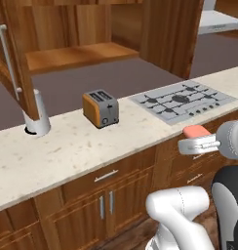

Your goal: Locate and retrieve the bar soap and bar soap from the cabinet. Place them next to the sink.

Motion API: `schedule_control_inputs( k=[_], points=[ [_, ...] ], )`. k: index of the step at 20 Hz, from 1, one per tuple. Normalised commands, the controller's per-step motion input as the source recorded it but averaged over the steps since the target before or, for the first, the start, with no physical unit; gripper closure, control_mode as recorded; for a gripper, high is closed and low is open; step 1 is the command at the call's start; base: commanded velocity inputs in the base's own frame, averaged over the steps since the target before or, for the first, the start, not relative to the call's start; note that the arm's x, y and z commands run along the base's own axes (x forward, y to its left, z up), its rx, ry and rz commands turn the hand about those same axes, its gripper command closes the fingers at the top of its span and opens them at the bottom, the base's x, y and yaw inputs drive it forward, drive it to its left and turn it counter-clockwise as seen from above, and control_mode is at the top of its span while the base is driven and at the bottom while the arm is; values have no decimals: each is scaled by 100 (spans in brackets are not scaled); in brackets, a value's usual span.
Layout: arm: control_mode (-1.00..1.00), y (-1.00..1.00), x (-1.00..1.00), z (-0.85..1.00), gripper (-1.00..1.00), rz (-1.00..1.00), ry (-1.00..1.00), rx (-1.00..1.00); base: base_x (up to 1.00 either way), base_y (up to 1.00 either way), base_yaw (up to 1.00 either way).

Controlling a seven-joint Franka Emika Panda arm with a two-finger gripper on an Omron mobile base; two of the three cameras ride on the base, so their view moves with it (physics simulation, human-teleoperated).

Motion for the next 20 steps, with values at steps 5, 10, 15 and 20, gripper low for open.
schedule_control_inputs(
  k=[5,10,15,20],
  points=[
    [100,0,0,0,100,0,0,0,0,0,-47],
    [100,0,0,0,100,0,0,0,0,0,-47],
    [100,0,0,0,100,0,0,0,0,0,-47],
    [100,0,0,0,100,0,0,0,0,0,-47]
  ],
)
